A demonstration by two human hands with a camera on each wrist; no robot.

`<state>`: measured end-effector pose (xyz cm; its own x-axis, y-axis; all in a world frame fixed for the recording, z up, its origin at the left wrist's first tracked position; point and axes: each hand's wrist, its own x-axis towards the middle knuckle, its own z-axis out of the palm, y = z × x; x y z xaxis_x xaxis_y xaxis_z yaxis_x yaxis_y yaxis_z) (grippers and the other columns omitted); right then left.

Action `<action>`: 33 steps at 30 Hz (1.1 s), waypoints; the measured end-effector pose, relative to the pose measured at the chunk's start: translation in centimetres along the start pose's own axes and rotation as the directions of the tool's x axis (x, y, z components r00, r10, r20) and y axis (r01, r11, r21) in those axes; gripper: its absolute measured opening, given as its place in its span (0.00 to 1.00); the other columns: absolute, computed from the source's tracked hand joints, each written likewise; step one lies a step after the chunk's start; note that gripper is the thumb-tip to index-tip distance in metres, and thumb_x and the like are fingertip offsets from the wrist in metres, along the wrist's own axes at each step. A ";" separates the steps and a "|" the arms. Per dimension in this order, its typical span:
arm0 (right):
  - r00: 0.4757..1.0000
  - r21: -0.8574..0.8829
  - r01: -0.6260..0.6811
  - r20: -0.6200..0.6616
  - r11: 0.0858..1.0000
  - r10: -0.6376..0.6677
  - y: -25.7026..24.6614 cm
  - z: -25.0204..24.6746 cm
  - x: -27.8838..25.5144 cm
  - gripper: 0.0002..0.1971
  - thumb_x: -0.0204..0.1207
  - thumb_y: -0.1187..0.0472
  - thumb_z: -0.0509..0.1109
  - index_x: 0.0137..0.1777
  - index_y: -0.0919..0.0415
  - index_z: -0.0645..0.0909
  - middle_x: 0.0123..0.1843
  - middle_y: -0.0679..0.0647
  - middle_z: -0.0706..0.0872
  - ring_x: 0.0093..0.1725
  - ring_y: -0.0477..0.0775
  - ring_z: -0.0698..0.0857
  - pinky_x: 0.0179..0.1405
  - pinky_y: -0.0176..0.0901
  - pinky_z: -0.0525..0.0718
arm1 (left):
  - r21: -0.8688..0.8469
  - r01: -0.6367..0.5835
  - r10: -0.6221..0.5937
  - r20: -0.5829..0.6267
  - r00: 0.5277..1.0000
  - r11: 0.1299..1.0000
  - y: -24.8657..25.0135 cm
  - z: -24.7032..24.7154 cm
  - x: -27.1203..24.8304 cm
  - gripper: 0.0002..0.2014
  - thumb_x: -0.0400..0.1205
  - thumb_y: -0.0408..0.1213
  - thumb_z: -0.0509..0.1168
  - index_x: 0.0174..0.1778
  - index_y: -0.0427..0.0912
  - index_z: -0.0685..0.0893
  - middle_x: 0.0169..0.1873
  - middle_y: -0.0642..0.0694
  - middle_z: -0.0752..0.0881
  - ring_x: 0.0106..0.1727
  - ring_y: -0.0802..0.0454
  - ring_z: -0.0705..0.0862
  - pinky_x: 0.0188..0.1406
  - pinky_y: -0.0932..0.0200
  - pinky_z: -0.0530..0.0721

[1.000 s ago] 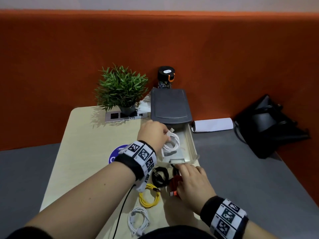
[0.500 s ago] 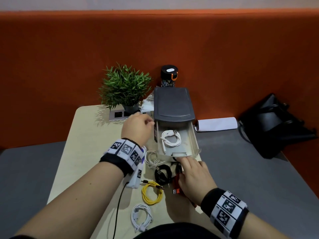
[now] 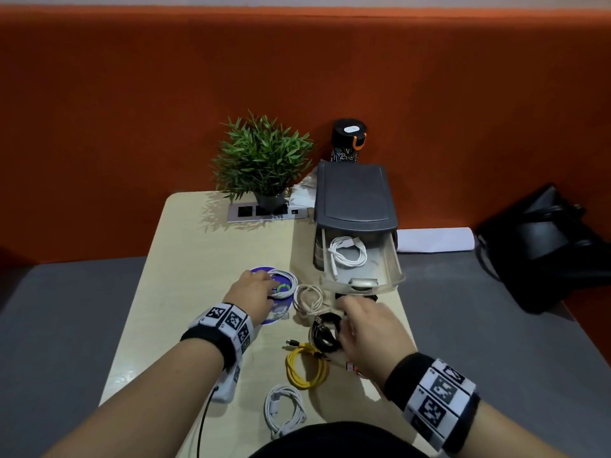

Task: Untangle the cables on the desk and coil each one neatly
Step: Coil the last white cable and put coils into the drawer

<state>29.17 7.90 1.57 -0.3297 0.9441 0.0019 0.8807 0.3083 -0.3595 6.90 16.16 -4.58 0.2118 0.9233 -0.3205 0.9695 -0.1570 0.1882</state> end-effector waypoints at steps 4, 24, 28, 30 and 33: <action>0.969 -0.027 0.034 0.246 0.999 -0.027 -1.9 2.0 1.9 0.19 0.80 0.61 0.57 0.70 0.57 0.73 0.66 0.56 0.78 0.63 0.59 0.77 0.60 0.50 0.75 | 0.072 0.000 0.000 -0.003 1.000 0.997 -0.5 1.1 0.1 0.18 0.82 0.42 0.61 0.69 0.51 0.78 0.69 0.52 0.74 0.68 0.46 0.68 0.66 0.56 0.70; 0.863 -0.484 0.106 0.478 0.868 0.161 -2.9 6.3 9.2 0.21 0.81 0.65 0.60 0.74 0.63 0.69 0.75 0.64 0.62 0.73 0.62 0.68 0.62 0.53 0.77 | 0.190 -0.065 0.073 -0.034 0.997 0.980 -1.5 2.5 -2.0 0.15 0.82 0.46 0.62 0.63 0.46 0.80 0.62 0.48 0.79 0.64 0.47 0.73 0.62 0.55 0.72; 0.856 -0.432 0.130 0.502 0.892 0.119 -2.6 6.9 9.3 0.22 0.79 0.63 0.62 0.74 0.64 0.70 0.75 0.63 0.60 0.75 0.63 0.64 0.68 0.57 0.75 | 0.174 -0.067 0.077 -0.052 0.996 0.982 -1.7 2.6 -2.5 0.14 0.83 0.45 0.61 0.63 0.47 0.80 0.62 0.49 0.79 0.64 0.47 0.73 0.62 0.55 0.72; 0.896 -0.367 0.098 0.436 0.925 0.078 -2.6 7.3 8.8 0.20 0.79 0.64 0.61 0.71 0.63 0.73 0.73 0.61 0.63 0.73 0.61 0.66 0.68 0.57 0.75 | 0.139 -0.060 0.072 -0.079 0.994 0.988 -2.0 2.3 -2.7 0.13 0.83 0.45 0.59 0.61 0.47 0.80 0.60 0.49 0.80 0.63 0.47 0.74 0.60 0.55 0.71; 0.955 -0.217 0.066 0.295 0.974 0.001 -3.3 6.8 7.5 0.15 0.81 0.63 0.58 0.66 0.64 0.76 0.68 0.58 0.69 0.69 0.59 0.70 0.65 0.52 0.72 | 0.008 -0.029 0.030 -0.170 0.985 1.000 -2.4 1.6 -3.1 0.10 0.83 0.43 0.59 0.56 0.46 0.82 0.56 0.48 0.82 0.58 0.46 0.76 0.55 0.54 0.71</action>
<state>21.47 13.21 -3.56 -0.4141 0.8680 -0.2741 0.9100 0.3877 -0.1471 4.09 13.11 -5.53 0.2163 0.9643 -0.1526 0.9640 -0.1861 0.1901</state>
